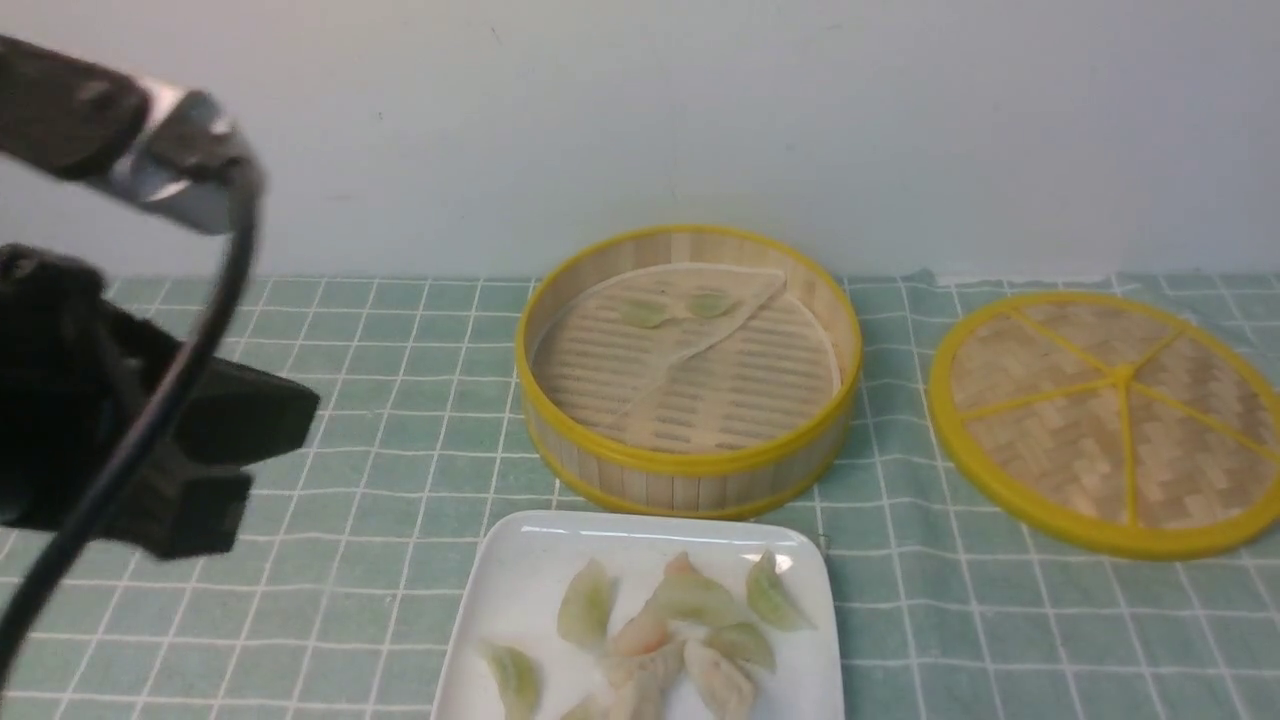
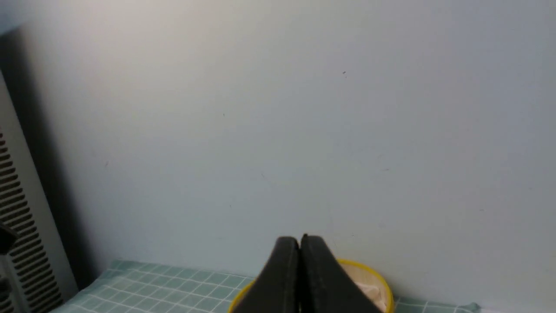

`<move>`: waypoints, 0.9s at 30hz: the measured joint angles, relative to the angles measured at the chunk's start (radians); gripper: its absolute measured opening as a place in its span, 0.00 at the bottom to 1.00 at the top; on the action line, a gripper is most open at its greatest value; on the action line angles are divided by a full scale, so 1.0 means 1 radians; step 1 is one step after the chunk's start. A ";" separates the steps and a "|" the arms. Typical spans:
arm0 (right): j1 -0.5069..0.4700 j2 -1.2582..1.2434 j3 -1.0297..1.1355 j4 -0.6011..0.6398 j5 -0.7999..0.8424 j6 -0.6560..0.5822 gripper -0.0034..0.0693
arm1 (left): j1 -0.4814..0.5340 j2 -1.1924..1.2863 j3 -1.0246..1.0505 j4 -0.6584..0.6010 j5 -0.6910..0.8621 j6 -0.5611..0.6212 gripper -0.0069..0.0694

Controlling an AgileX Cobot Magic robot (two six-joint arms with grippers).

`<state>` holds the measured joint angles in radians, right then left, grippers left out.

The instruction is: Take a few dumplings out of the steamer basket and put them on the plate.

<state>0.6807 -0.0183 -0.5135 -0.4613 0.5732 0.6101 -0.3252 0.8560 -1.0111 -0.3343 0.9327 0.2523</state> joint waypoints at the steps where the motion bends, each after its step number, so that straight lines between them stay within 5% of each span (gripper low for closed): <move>1: 0.000 0.000 0.000 -0.001 -0.005 0.004 0.03 | 0.000 -0.096 0.058 0.007 -0.065 -0.001 0.08; 12: 0.000 -0.001 0.000 -0.006 -0.008 0.006 0.03 | 0.000 -0.688 0.358 0.010 -0.350 -0.083 0.08; 27: 0.000 -0.001 0.000 -0.006 -0.008 0.006 0.03 | 0.000 -0.866 0.451 0.073 -0.374 -0.086 0.08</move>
<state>0.6807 -0.0190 -0.5135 -0.4672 0.5656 0.6164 -0.3252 -0.0096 -0.5600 -0.2611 0.5583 0.1659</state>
